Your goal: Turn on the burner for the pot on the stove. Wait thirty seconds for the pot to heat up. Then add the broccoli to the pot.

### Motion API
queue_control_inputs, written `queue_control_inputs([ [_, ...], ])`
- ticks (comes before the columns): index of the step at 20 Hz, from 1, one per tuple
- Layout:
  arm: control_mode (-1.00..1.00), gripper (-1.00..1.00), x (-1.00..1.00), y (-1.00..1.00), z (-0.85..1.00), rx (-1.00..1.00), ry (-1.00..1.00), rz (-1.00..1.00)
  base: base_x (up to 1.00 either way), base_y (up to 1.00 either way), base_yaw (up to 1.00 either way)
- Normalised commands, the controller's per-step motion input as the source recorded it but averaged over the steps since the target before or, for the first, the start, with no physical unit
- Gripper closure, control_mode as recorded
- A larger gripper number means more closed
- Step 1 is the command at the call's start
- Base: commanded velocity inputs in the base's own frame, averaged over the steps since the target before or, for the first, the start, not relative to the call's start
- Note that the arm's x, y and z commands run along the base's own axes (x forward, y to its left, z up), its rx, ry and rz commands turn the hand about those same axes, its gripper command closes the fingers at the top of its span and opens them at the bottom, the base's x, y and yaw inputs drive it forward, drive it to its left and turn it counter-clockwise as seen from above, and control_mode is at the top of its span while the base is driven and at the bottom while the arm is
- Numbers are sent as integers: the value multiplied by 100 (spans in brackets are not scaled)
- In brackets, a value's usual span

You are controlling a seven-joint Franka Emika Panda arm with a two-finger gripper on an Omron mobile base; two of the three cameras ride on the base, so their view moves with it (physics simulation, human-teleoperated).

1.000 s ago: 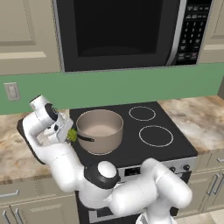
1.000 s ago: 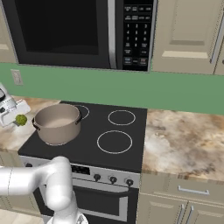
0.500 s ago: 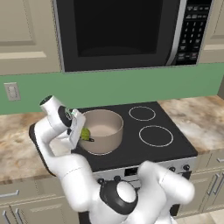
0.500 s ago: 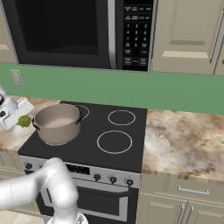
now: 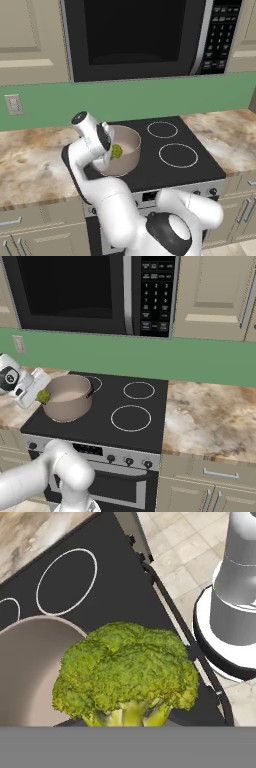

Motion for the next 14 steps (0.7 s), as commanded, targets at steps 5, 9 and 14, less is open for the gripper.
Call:
queue_control_inputs([
  [5,-100,100,47,-19,23,3,7,14,0,0,0],
  [9,-100,100,32,-4,12,1,2,25,0,0,0],
  [14,-100,100,23,-5,7,0,3,18,0,0,0],
])
